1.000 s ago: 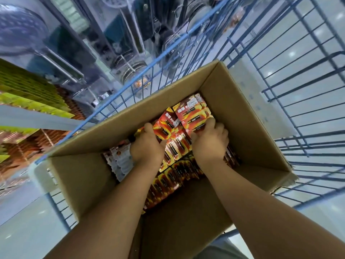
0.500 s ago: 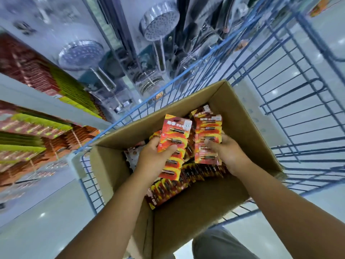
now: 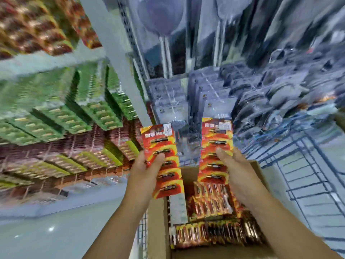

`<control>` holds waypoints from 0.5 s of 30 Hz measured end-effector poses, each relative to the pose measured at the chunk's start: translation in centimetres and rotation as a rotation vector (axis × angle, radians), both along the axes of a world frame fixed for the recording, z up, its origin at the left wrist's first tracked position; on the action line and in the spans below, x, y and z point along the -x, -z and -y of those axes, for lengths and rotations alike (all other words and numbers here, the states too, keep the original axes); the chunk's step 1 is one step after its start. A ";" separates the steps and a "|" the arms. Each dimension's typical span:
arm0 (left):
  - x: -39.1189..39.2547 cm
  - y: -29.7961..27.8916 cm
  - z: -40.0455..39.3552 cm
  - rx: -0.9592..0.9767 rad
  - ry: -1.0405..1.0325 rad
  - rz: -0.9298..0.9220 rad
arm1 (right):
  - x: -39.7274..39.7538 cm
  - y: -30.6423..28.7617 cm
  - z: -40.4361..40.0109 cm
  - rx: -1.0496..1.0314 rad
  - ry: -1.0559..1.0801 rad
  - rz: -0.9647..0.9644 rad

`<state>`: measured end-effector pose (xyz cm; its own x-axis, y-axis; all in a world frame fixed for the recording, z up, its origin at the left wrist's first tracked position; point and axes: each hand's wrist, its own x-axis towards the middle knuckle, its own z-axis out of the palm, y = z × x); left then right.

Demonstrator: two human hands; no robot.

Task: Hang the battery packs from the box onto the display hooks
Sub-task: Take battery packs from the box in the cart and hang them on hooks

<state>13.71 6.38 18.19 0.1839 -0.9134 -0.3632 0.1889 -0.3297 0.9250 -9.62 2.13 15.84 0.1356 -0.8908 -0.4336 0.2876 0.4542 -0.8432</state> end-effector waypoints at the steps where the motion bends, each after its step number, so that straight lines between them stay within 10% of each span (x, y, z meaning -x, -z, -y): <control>1: -0.7 -1.7 -0.5 0.032 -0.023 -0.012 | -1.1 -1.3 0.4 0.038 -0.037 -0.015; 15: -15.9 -17.4 -1.4 0.280 -0.383 0.064 | -20.4 -16.9 1.9 0.355 -0.254 -0.067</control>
